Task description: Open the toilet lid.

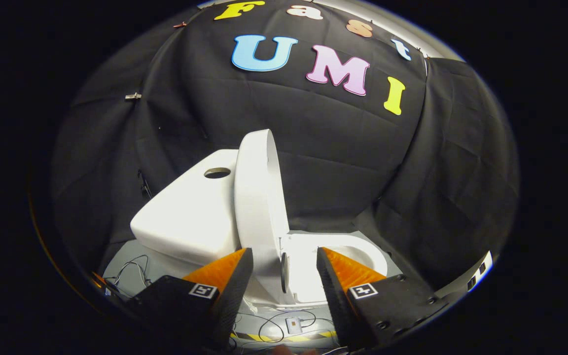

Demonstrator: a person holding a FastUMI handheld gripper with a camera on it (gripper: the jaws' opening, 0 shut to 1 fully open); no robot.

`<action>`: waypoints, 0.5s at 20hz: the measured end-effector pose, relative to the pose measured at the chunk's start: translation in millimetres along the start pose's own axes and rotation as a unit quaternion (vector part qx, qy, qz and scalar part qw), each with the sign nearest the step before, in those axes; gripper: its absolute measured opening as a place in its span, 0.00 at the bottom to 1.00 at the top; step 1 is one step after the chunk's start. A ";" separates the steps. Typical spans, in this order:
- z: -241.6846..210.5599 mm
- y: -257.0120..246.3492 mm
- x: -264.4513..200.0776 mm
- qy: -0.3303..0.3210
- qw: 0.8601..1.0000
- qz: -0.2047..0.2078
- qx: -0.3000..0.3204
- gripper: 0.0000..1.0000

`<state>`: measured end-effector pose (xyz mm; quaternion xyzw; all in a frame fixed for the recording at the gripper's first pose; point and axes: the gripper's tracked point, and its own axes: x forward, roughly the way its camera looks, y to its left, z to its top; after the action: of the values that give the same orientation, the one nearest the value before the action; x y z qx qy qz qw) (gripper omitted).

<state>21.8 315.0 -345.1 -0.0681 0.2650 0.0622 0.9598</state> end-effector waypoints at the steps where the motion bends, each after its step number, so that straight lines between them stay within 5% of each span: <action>1: 3.0 -1.8 -3.0 -0.003 1.000 0.001 0.000 0.83; 10: 70.2 -27.2 -49.0 -0.063 0.997 0.028 0.025 0.91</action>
<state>19.4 295.6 -257.4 -0.0324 0.2074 0.0870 0.9738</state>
